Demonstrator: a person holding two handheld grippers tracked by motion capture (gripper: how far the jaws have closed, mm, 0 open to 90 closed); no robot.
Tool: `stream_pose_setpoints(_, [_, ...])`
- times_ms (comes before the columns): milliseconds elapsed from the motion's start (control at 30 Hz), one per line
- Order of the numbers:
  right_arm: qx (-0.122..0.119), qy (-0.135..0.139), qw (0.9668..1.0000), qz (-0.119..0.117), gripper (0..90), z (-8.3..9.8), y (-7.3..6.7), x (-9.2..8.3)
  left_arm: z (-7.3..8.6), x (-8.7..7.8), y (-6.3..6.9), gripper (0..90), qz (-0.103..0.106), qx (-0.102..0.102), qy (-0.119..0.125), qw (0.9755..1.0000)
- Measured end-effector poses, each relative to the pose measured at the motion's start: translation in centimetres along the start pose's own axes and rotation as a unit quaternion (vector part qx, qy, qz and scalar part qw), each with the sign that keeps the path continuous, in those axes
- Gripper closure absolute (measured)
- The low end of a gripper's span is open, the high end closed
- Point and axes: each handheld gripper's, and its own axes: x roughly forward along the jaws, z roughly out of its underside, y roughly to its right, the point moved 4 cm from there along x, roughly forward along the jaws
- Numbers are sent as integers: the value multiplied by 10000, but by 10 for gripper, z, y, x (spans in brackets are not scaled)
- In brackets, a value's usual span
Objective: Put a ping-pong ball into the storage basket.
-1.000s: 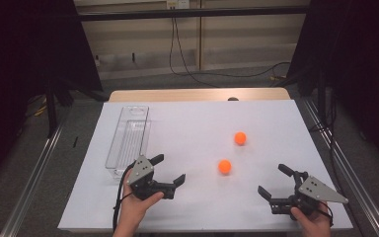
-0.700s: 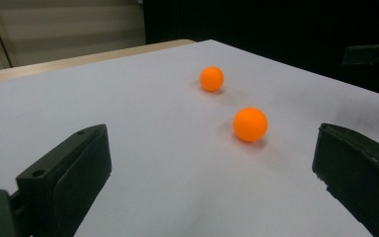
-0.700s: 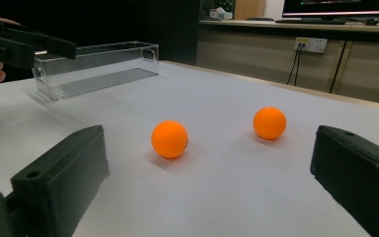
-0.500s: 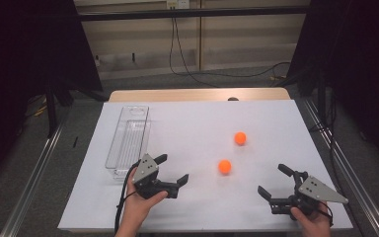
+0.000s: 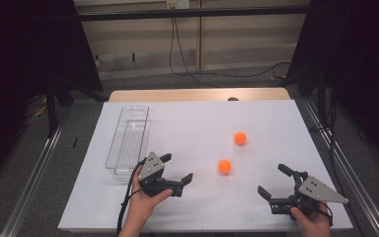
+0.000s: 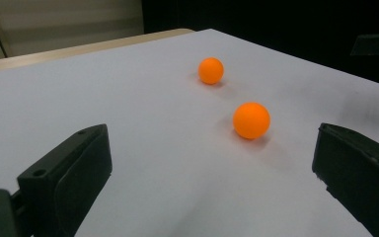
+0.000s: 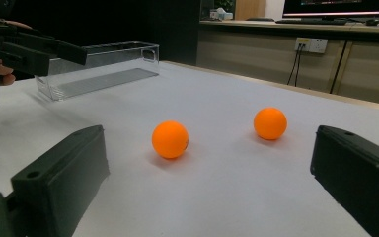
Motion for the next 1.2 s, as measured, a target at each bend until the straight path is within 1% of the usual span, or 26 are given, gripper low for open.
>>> stream_pose_setpoints(233, [-8,-3,10000,-20,7,0,0,0,0,5,1,18,26,-15,-42,10000])
stream_pose_setpoints(333, [10,1,10000,-16,7,0,0,0,-1,6,1,19,6,-83,-51,10000])
stream_pose_setpoints(367, [10,1,10000,-16,7,0,0,0,-2,6,0,19,5,-54,-58,10000])
stream_pose_setpoints(533, [53,-2,10000,-21,7,0,0,1,-2,9,1,19,45,-77,-113,9999])
stream_pose_setpoints(633, [56,-22,10000,-14,7,1,1,2,-3,12,1,20,31,-99,-110,9999])
stream_pose_setpoints(667, [52,-14,10000,-25,7,1,1,2,-3,13,1,20,38,-55,-129,9999])
stream_pose_setpoints(767, [42,-14,10000,-23,7,1,0,2,-4,17,2,20,24,-80,-136,9999])
stream_pose_setpoints(1000, [72,13,10000,10,7,1,1,2,-7,25,6,22,72,-8,-167,9998])
stream_pose_setpoints(1200, [53,17,10000,18,8,1,2,2,-8,29,8,22,90,-3,-232,9997])
